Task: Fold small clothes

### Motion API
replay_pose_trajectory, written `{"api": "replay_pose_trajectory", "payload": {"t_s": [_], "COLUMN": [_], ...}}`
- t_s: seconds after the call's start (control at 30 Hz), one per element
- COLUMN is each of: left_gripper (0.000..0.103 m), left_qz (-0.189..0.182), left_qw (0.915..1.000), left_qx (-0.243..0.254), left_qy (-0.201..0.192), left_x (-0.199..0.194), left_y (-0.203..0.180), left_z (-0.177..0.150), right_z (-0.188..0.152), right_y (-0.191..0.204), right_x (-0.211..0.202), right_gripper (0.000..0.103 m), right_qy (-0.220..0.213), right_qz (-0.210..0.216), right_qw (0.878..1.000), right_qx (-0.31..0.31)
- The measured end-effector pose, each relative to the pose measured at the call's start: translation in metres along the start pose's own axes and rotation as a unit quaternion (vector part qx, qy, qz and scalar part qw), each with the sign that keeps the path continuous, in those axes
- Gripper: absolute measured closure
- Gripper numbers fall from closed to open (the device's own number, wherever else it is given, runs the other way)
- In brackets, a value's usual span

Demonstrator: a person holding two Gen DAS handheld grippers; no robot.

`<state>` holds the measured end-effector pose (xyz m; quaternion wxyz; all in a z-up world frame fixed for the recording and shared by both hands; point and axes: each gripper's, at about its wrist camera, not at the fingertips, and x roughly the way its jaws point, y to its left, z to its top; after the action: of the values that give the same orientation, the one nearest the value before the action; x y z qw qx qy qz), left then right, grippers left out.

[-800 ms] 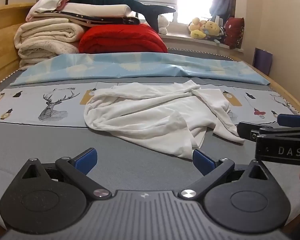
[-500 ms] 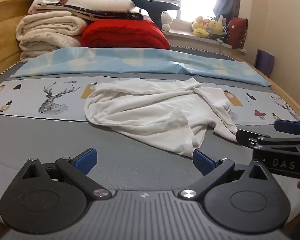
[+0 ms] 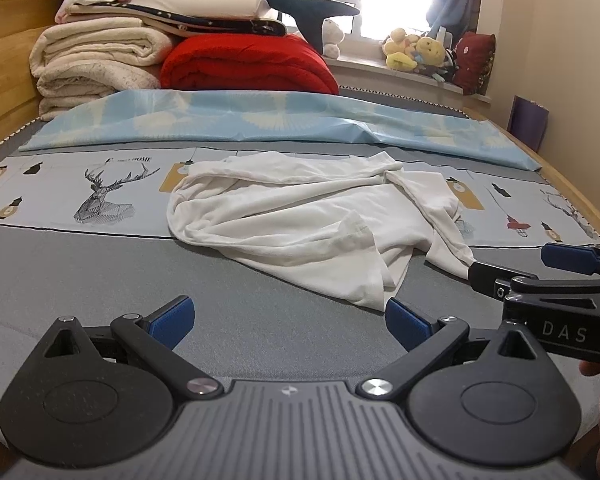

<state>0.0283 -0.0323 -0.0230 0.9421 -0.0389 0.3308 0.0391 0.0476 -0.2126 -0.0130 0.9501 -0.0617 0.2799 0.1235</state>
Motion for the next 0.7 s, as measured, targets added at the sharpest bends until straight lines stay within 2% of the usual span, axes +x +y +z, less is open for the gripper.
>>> {"api": "replay_pose_trajectory", "payload": {"t_s": [0.7], "left_gripper": [0.001], "left_qz": [0.003], "left_qw": [1.0], "left_qx": [-0.002], "left_qy": [0.004], "left_x": [0.0019], "left_y": [0.0005], "left_z": [-0.0014], "right_z": [-0.0004], "right_y": [0.0012], "right_x": [0.0018], "right_gripper": [0.02], "right_qy": [0.003], "right_qz": [-0.005], "right_qw": [1.0], "right_qx": [-0.011]}}
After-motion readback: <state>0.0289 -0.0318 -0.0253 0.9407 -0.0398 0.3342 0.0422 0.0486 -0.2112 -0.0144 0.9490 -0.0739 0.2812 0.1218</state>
